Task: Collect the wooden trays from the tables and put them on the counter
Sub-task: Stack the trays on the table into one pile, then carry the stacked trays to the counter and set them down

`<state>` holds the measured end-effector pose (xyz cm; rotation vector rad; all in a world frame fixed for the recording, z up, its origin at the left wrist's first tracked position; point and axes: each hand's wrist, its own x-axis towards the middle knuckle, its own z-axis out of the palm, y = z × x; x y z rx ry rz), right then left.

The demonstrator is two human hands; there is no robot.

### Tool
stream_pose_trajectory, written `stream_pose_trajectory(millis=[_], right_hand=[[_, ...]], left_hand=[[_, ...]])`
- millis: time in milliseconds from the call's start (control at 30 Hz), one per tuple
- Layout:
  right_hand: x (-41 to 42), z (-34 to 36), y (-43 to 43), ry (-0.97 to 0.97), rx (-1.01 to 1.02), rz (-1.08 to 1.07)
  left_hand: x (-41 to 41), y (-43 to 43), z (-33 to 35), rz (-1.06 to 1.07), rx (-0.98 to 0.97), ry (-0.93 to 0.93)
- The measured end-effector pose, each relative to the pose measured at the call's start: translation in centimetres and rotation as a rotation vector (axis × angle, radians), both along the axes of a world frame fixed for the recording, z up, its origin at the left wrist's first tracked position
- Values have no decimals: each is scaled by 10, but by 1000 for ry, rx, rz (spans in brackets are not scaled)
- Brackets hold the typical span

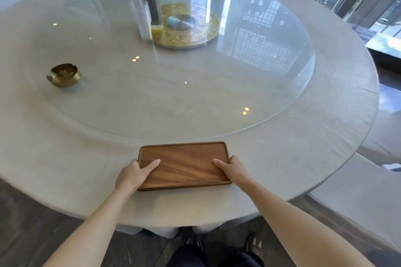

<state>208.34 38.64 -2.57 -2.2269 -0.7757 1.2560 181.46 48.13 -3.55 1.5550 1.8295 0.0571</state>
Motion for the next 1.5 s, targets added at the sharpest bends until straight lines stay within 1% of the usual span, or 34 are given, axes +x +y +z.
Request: stream_pose_trajectory(millis=[133,300,433,567,733,933,1133,1300,1400,1500], right_hand=[[17,10,-18,3,60,-93],[56,39,-53,67,163,-254],[105,65,-101,19,216,-371],[162,90,-178,-44,282,-557],[230,128,-301,-77,352,-752],[295,160,-465,-196,388,-992],[336,183,-607,-315,379,-1225],[365,196,-697,-355,396,-1359],[384,198,-735,-372,403,-1403],[408,195,-762,-382,398,-1444]], left_hand=[[29,7,19,-59,38,0],[87,0,46,-169,65,-48],[155,-21,75,-309,92,-92],[243,-63,109,-495,109,-130],[356,-151,144,-704,138,-178],[484,-289,171,-951,137,-277],[583,-426,195,-1111,164,-352],[647,-513,209,-1222,124,-412],[682,-554,213,-1262,70,-452],[713,-582,214,-1304,51,-442]])
